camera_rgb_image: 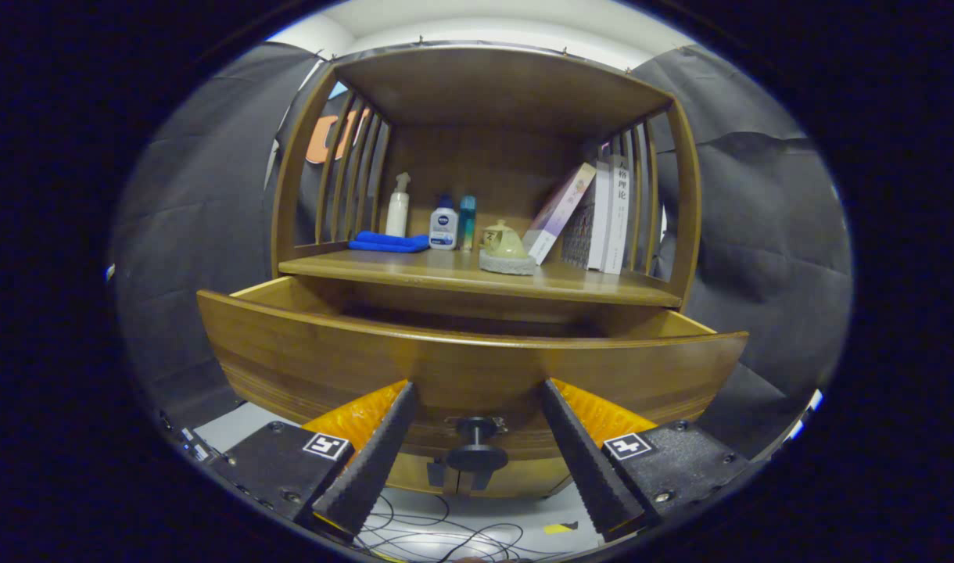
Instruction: Pull open the drawer, take out the items inside it, and place them on the countertop above the cabinet.
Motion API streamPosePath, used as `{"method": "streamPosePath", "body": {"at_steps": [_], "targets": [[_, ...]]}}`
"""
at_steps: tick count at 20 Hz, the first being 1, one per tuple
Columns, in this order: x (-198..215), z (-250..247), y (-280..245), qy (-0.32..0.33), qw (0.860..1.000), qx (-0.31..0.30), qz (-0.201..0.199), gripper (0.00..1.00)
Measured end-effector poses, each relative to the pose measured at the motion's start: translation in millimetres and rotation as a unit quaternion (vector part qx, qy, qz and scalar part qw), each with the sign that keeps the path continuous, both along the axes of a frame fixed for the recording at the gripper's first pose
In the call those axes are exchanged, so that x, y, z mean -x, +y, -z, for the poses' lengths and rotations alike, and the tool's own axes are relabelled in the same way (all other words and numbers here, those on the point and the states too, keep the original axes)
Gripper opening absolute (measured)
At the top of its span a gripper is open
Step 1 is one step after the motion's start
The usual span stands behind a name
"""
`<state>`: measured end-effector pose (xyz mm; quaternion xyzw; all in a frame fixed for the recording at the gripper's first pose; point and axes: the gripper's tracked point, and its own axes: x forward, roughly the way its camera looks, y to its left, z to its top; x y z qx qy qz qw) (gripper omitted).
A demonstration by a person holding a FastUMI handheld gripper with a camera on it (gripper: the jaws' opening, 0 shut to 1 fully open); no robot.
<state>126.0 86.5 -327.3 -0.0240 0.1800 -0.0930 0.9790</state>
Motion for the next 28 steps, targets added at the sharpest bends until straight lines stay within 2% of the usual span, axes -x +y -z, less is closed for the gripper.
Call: {"method": "streamPosePath", "body": {"at_steps": [11, 16, 21, 23, 28], "targets": [[-92, 10, -14, 0.017, 1.000, 0.009, 0.008, 1.00], [-96, 8, -9, 0.028, 0.999, 0.014, 0.012, 1.00], [-59, -35, 12, -0.010, 0.999, 0.012, -0.052, 1.00], [-34, -67, 12, -0.034, 0.997, 0.017, -0.069, 1.00], [36, -152, 14, -0.080, 0.989, -0.024, -0.121, 1.00]]}}
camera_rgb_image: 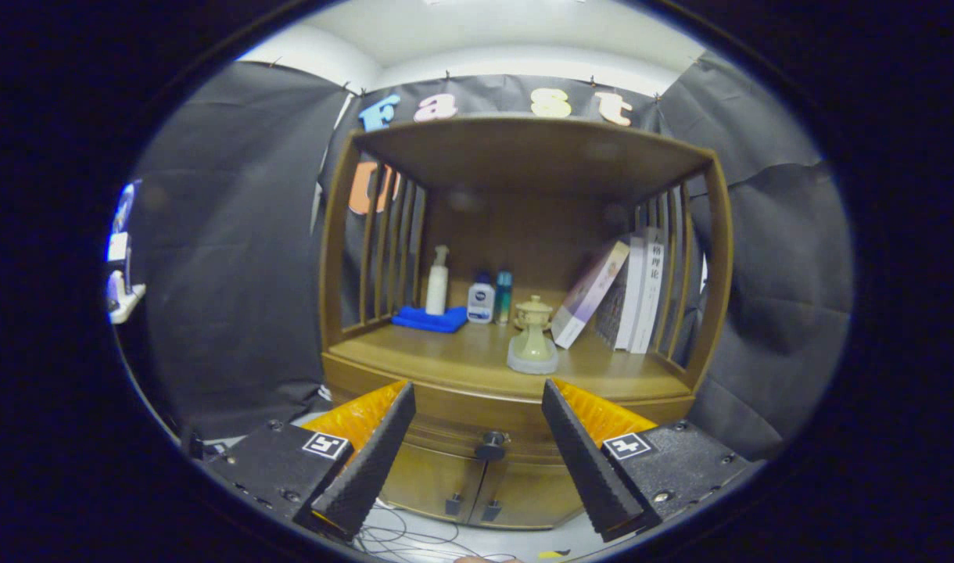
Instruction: Pull open the drawer, take out the items inside it, and place them on the countertop above the cabinet.
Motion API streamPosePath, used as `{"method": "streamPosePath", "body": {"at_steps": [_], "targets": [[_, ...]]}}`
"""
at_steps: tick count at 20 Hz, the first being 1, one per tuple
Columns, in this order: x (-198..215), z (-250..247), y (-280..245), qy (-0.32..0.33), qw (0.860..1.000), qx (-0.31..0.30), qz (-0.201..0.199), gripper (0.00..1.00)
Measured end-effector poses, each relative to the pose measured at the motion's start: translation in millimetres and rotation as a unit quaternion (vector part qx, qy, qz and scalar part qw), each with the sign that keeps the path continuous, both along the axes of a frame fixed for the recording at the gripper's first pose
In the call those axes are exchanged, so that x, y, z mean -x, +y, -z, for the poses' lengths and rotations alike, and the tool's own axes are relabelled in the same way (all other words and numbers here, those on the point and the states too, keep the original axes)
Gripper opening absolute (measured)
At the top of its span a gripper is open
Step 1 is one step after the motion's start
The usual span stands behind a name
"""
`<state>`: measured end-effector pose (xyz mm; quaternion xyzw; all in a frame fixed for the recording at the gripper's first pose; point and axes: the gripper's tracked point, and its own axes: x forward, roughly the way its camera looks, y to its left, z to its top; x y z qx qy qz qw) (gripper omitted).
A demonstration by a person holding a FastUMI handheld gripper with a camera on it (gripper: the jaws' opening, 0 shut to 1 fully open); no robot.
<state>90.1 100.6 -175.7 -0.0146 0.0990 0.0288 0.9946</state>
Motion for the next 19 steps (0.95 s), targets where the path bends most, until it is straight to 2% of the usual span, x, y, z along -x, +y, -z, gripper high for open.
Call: {"method": "streamPosePath", "body": {"at_steps": [5, 9, 11, 13, 19], "targets": [[73, -85, -30, -0.041, 0.999, -0.018, -0.031, 1.00], [121, -128, -70, -0.054, 0.997, -0.049, -0.027, 1.00], [135, -149, -91, -0.086, 0.995, -0.050, -0.023, 1.00], [157, -151, -119, -0.102, 0.994, -0.043, 0.002, 1.00], [184, -150, -137, -0.124, 0.990, -0.068, -0.004, 1.00]]}}
